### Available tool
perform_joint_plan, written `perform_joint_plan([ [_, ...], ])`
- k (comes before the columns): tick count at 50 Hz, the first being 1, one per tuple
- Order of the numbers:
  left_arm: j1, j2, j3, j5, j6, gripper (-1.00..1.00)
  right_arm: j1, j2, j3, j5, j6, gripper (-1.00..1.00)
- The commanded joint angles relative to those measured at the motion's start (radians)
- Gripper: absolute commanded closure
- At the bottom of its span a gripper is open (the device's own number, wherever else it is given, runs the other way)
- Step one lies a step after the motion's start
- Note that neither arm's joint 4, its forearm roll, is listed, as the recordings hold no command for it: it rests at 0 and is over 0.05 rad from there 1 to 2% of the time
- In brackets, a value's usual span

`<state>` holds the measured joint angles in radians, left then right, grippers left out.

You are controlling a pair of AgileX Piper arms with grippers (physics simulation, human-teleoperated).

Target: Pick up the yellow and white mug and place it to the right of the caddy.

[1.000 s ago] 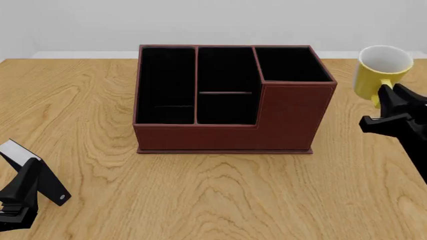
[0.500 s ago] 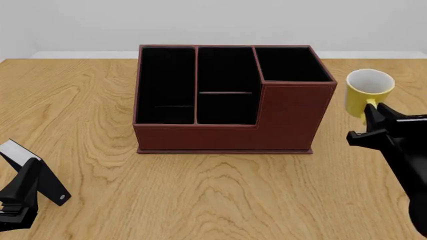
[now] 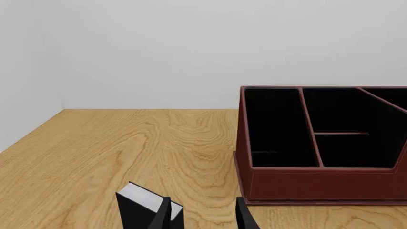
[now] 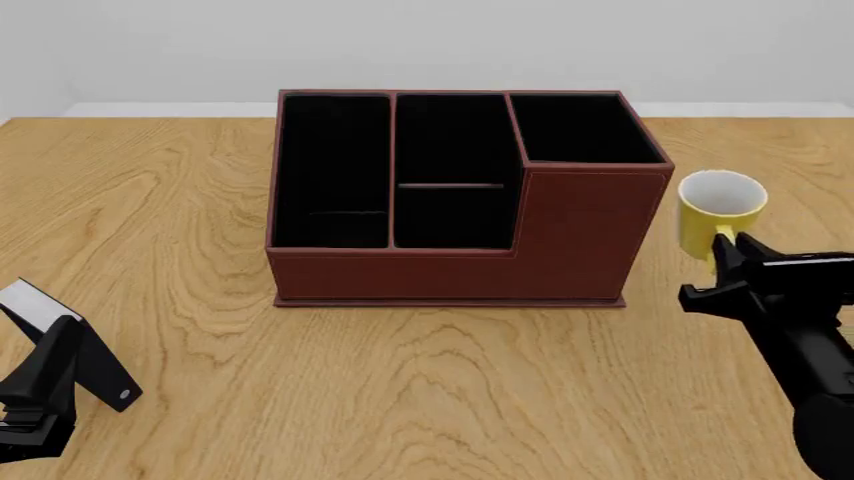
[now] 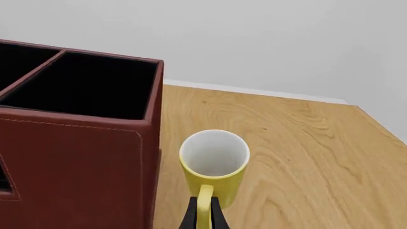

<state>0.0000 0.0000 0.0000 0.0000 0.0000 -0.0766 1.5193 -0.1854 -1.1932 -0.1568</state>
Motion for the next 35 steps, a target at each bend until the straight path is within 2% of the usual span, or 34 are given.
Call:
perform_joint_plan([
  [1, 0.000, 0.000, 0.000, 0.000, 0.000, -1.00, -0.008, 0.054, -0.007, -0.026, 0.007, 1.00],
  [35, 0.000, 0.000, 0.000, 0.000, 0.000, -1.00, -0.028, 0.161, -0.041, -0.027, -0.006, 1.00],
])
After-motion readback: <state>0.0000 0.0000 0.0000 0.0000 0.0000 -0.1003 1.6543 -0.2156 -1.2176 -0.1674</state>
